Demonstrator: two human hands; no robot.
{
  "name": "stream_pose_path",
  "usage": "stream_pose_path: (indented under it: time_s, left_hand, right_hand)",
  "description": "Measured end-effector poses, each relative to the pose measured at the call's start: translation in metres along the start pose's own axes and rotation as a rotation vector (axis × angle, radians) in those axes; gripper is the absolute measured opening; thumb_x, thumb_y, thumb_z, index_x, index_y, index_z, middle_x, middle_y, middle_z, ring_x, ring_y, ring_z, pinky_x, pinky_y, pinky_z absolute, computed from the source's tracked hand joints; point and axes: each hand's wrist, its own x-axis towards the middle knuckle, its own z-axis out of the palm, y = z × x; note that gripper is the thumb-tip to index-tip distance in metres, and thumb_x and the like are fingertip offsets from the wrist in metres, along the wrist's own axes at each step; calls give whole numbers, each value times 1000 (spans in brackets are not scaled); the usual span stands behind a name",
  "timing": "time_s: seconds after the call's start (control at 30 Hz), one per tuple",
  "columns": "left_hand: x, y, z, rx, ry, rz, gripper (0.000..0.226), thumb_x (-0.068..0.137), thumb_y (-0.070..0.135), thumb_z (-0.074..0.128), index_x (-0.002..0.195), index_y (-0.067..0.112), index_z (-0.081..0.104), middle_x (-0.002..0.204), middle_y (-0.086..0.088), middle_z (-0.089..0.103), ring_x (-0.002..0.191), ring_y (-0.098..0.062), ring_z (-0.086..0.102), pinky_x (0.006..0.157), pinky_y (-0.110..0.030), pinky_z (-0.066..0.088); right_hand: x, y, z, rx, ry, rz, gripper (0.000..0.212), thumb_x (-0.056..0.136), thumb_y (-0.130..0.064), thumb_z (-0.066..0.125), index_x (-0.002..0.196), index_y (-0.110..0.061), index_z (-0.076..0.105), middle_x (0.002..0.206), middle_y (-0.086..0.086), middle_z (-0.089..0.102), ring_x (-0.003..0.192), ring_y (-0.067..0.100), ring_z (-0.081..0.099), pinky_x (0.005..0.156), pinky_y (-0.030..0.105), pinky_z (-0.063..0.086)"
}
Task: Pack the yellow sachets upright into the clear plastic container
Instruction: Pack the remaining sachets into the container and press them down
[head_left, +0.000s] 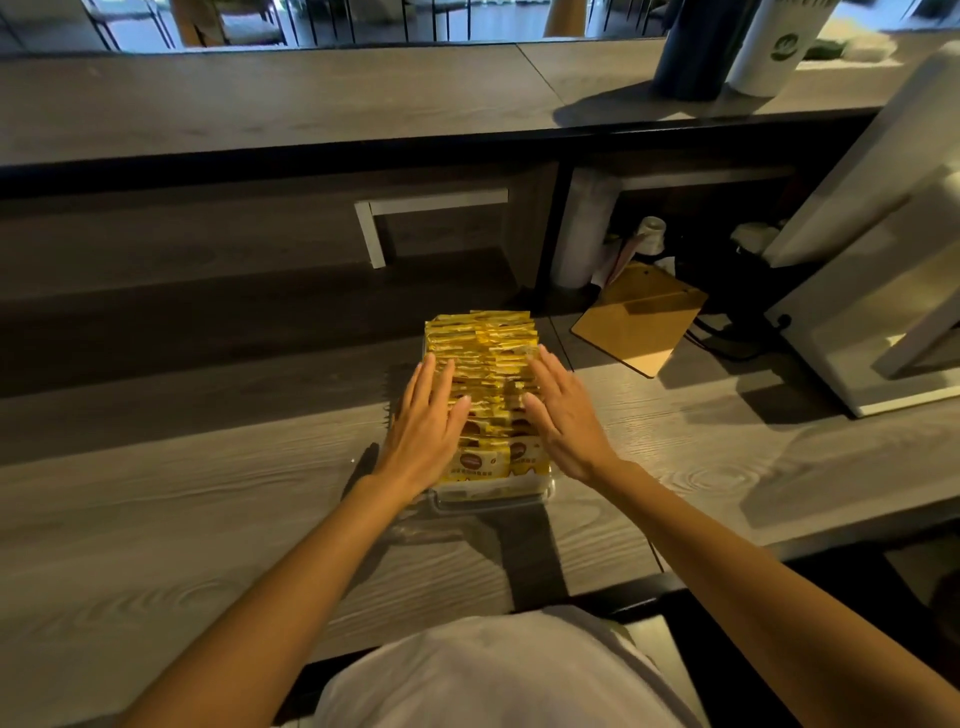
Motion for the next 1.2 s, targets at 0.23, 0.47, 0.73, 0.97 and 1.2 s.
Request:
stream_pose_path:
  time_s: [0.23, 0.47, 0.73, 0.97, 1.2]
  left_hand:
    - [-28, -7, -2, -13, -188, -24, 96, 85, 54, 50, 147, 24, -16, 155, 5, -26, 146, -19, -8, 115, -50, 15]
    - [-19, -13, 2, -94, -127, -100, 92, 87, 41, 56, 149, 21, -10, 157, 2, -18, 147, -23, 1, 116, -50, 18]
    - [-27, -13, 3, -26, -45, -99, 86, 90, 40, 54, 149, 20, -5, 158, 1, -16, 146, -23, 6, 112, -44, 28]
    - [-31, -34, 13, 319, -180, 208, 110, 57, 91, 20, 135, 31, -29, 143, 8, -41, 135, -9, -31, 112, -34, -9]
    - [-25, -32, 7, 458, -202, 249, 116, 74, 66, 57, 137, 21, -29, 142, 5, -37, 134, -10, -28, 114, -35, -6]
  right_hand:
    - [-42, 26, 8, 116, 9, 18, 96, 74, -75, 39, 149, -27, 5, 159, -3, -4, 142, 3, -7, 115, 33, 10]
    - [-37, 11, 4, 114, 10, 37, 65, 91, -32, 53, 146, -24, 18, 160, 4, -1, 143, 12, 9, 102, 28, 29]
    - [-33, 7, 1, -16, 51, -54, 52, 94, -26, 50, 141, -15, 29, 158, 8, 7, 140, 22, 28, 99, 34, 41]
    - [-39, 37, 13, -217, -42, -270, 74, 81, -75, 19, 142, -37, 6, 156, 0, -8, 144, 12, -7, 115, 33, 5]
    - [-30, 42, 14, -428, -49, -315, 82, 82, -71, 30, 145, -28, 2, 154, 9, -1, 141, 16, -9, 114, 44, 7]
